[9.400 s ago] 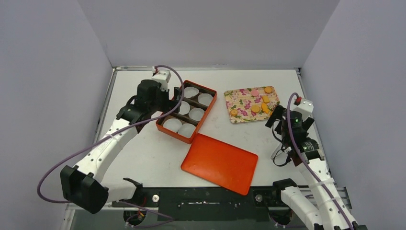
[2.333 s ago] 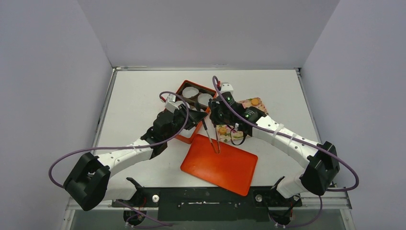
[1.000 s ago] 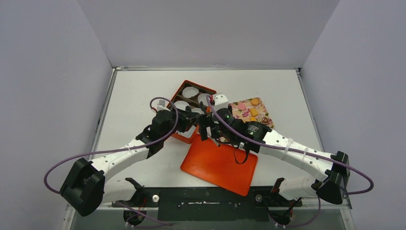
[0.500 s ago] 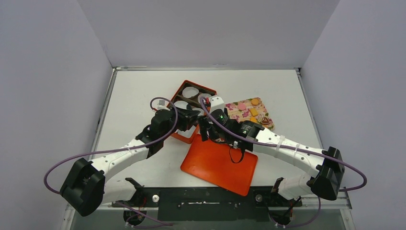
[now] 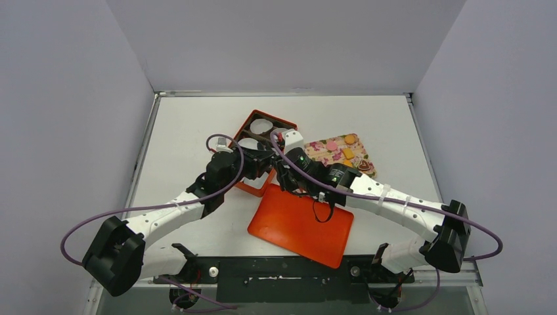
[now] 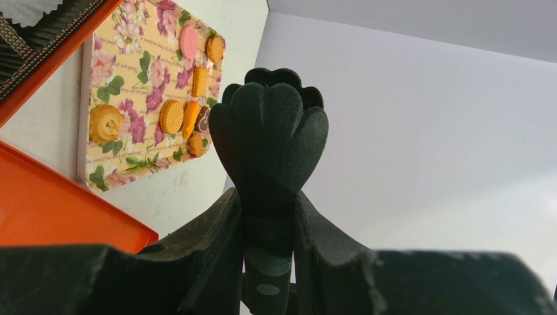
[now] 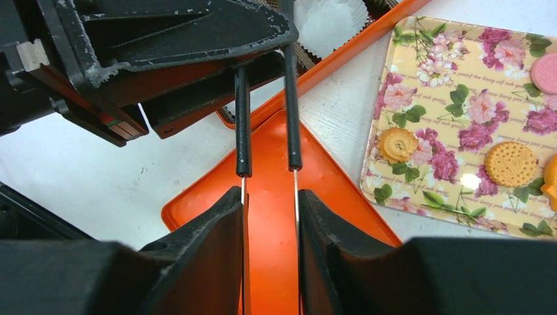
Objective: Pack the cookies
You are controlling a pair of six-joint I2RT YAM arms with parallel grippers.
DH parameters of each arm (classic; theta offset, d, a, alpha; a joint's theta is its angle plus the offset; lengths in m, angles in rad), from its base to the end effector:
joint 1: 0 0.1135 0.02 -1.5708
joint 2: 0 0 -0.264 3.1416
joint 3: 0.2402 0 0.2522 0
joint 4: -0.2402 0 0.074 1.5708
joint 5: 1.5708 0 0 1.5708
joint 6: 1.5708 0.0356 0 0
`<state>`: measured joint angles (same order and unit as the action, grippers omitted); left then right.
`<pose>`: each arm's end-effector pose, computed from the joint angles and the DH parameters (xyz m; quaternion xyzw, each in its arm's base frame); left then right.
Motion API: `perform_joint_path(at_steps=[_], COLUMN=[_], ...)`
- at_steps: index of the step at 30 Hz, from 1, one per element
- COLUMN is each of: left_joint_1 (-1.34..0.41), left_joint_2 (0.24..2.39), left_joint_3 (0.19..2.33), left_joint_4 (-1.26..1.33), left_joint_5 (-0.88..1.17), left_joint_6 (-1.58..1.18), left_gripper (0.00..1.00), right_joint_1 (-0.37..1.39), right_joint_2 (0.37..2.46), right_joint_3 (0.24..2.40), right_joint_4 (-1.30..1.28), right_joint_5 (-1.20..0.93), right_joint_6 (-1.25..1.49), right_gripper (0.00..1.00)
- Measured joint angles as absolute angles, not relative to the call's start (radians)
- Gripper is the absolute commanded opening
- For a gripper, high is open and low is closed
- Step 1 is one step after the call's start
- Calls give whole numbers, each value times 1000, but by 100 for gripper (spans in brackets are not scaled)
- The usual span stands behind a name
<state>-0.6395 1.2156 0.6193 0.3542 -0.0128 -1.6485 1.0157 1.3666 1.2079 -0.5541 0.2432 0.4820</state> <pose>0.2177 -0.1613 0.2468 -0.3840 0.6873 -0.5591 0.2598 0.1654 0.2504 0.3216 -0.1894 0.8840 0.2003 0.3775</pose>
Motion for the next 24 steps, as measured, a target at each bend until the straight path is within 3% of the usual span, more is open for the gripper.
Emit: perform_joint_path(at_steps=[5,11,15,24], left_joint_1=[-637,-607,-585,-540], left_joint_2=[1212,1176,1126,1008], left_joint_3=[596,590,590,619], left_joint_4=[373,344,295,51], left_joint_5=[-10,-14,-22,-112], left_joint_6=[-1654,-1607,-1521,-1122], left_gripper=[48,69,79,91], right_joint_1=[1019,1007,978,809], right_joint_2=[1377,1385,1385,1385], right_joint_3=[1227,1266,1281,1287], right_joint_4=[-587,-649,-696,-803], right_joint_5=[237,263,263,213], right_joint_6=[476,476,474,445], right_gripper=[24,24,24,26])
